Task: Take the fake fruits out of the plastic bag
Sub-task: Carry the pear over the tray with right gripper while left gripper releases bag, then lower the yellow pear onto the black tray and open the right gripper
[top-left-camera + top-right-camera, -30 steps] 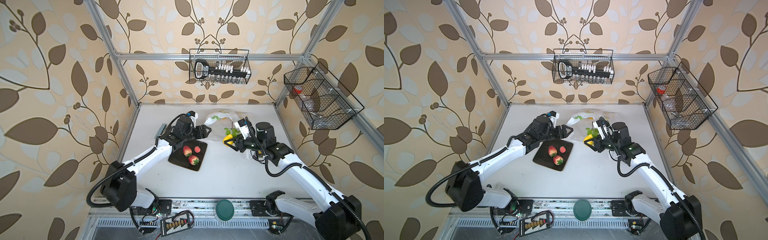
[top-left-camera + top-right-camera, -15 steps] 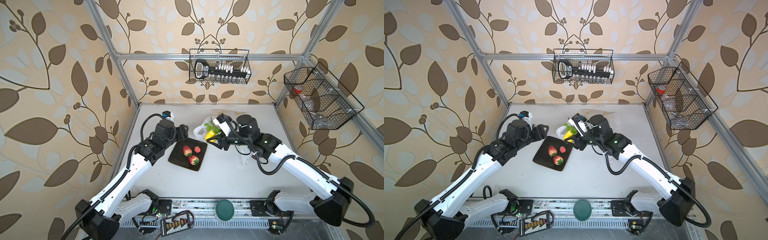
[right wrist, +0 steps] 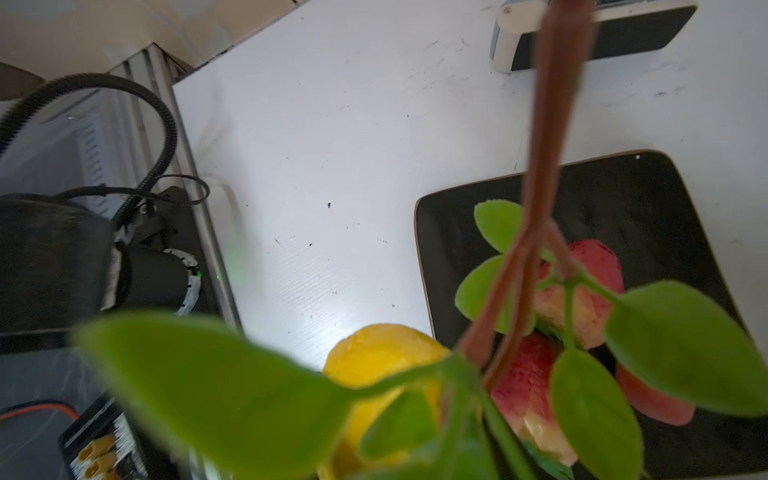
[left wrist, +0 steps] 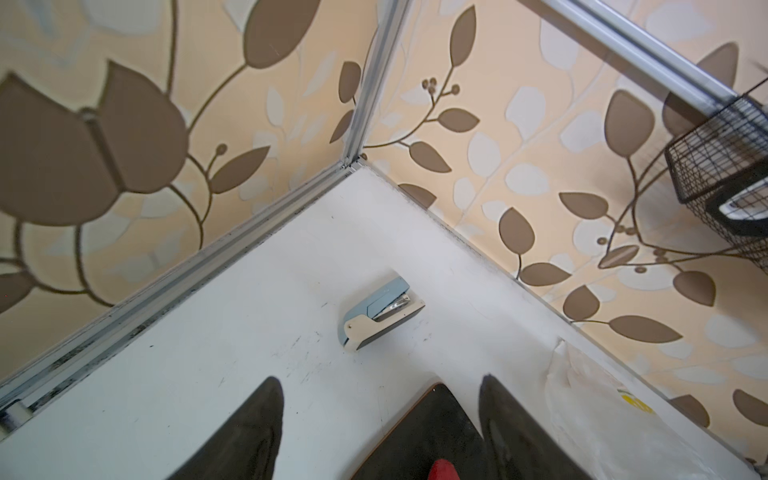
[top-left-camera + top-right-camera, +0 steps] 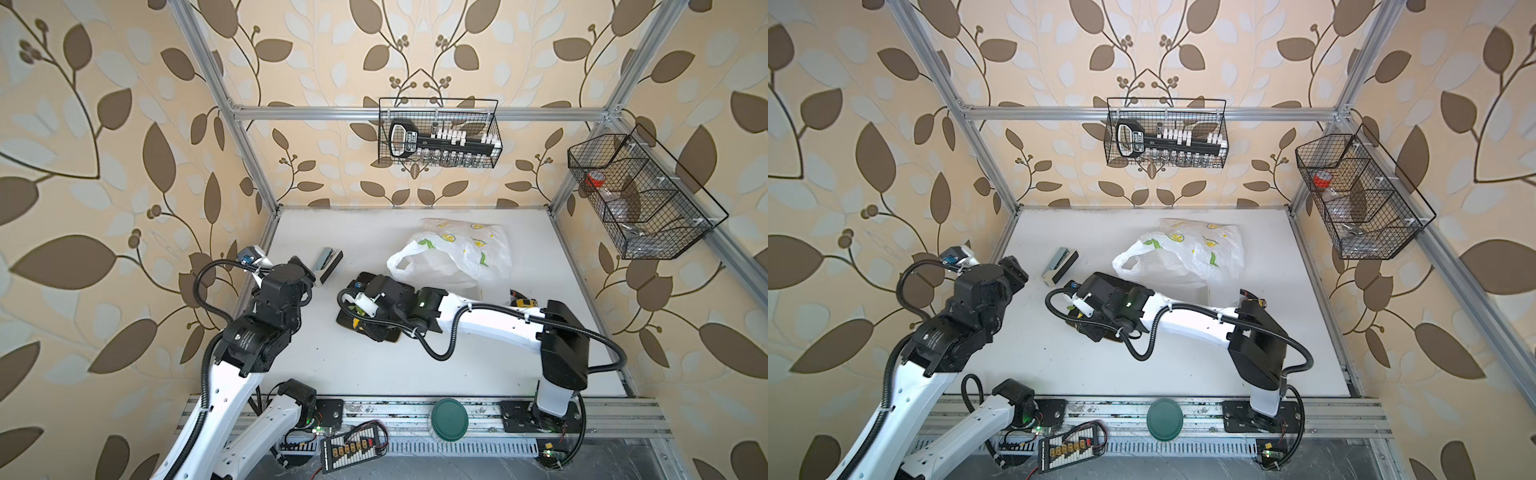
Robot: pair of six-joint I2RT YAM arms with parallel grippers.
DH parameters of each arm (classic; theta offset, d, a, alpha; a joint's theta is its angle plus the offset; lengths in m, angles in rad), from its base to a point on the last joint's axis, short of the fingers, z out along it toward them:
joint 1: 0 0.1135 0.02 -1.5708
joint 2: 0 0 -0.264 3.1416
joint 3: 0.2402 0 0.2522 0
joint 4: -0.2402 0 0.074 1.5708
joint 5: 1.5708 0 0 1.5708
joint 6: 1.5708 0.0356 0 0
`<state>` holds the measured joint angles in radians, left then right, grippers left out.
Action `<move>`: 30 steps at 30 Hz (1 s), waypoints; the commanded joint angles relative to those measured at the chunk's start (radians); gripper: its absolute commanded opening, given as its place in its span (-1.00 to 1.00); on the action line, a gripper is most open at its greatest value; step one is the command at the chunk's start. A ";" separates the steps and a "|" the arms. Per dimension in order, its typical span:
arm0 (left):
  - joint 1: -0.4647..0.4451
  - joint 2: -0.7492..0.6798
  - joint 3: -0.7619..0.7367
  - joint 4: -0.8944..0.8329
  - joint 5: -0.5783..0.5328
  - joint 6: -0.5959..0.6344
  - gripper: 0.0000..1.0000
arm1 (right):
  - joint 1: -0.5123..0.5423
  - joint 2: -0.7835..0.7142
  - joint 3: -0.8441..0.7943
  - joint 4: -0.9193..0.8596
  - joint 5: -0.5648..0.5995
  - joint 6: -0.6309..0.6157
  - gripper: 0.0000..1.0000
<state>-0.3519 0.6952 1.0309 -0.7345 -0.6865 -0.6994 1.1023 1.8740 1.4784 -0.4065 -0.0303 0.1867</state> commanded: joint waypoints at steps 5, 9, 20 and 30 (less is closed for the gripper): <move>0.003 -0.069 -0.031 -0.080 -0.086 -0.031 0.47 | 0.008 0.202 0.187 -0.064 0.178 0.058 -0.05; 0.002 -0.089 -0.022 -0.106 -0.080 -0.032 0.47 | 0.008 0.298 0.265 -0.094 0.244 0.028 -0.02; 0.002 -0.125 -0.035 -0.131 -0.107 -0.036 0.46 | 0.008 0.408 0.349 -0.114 0.254 0.020 0.27; 0.002 -0.109 -0.054 -0.055 -0.033 0.003 0.47 | 0.008 0.301 0.331 -0.115 0.228 0.030 0.56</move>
<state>-0.3519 0.5770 0.9905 -0.8349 -0.7300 -0.7113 1.1049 2.2517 1.7950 -0.5056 0.2054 0.2092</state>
